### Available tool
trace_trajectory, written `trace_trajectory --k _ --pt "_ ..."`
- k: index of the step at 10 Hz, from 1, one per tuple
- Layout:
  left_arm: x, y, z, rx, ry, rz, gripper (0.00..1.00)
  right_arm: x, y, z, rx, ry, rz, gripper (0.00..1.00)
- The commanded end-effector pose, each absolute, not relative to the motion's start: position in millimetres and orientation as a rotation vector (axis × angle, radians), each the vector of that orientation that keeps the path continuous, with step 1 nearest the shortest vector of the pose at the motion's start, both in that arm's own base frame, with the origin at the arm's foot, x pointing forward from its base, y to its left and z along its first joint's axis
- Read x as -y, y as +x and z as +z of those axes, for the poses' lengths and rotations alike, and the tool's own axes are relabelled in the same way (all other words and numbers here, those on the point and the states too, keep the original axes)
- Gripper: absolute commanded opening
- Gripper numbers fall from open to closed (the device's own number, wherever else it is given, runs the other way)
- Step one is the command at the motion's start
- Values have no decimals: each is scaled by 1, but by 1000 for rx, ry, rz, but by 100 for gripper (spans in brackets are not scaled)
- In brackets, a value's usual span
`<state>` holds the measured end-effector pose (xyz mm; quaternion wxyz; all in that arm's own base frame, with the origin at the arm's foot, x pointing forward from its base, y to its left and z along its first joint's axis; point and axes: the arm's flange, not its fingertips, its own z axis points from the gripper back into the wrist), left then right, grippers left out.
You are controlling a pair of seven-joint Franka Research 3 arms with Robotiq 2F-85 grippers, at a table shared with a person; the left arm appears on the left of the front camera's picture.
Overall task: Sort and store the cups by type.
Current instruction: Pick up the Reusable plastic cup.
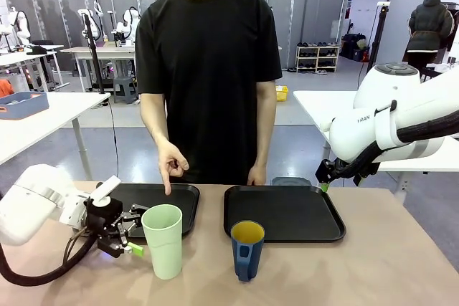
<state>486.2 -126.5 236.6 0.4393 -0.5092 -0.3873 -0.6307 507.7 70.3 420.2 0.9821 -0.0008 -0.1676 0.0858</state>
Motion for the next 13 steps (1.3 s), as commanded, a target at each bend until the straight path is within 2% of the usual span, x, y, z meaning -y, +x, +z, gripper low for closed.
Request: trace_trajectory --k 1,13 --pt "129 476 216 1009 -1296 -1573 100 -70 507 419 342 -5 176 100" --pt "173 471 213 980 -1415 -1620 100 -70 507 419 342 -5 176 100"
